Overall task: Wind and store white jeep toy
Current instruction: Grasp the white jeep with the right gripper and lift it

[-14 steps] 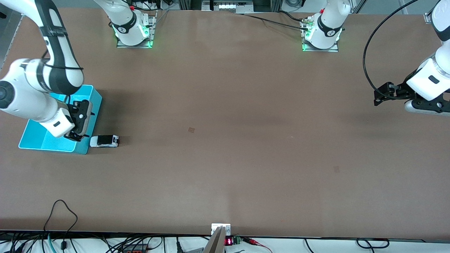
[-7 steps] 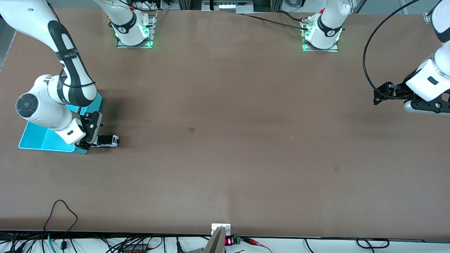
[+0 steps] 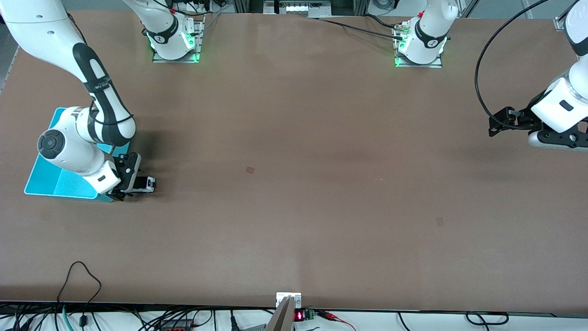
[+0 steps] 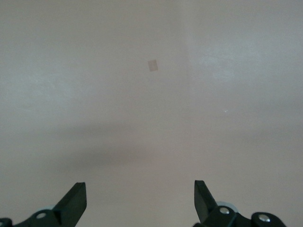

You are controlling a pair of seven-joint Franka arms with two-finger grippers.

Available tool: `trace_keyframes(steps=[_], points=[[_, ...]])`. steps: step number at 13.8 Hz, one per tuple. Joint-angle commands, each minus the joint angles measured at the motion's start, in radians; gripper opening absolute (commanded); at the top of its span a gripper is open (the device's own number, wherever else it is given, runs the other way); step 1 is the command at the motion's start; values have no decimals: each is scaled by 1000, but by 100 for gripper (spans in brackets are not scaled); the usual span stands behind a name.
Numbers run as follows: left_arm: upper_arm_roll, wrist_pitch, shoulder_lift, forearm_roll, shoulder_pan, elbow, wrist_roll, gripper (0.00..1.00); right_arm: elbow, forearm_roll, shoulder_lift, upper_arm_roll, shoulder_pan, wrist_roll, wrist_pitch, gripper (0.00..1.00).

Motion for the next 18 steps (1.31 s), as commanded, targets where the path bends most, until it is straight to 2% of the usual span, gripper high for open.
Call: trace_keyframes(steps=[1,3,4,7,13,18], points=[[-2,-16,-7,14,3,-1,0,100,-7,13,-4,14,-13,-61,21,41],[-2,-16,-7,14,3,-1,1,100,-3,14,-4,16,-15,-62,19,6],[-2,-16,-7,14,3,-1,1,100,-2,16,-7,16,-15,-58,13,0],[-2,-16,-7,14,3,-1,1,100,30,17,-40,23,-4,-40,-22,0],[-2,-16,-7,14,3,-1,1,100,274,19,-93,17,30,47,-333,0],[-4,-16,-7,15,3,10,11,100,273,17,-174,-55,-18,297,-425,0]])
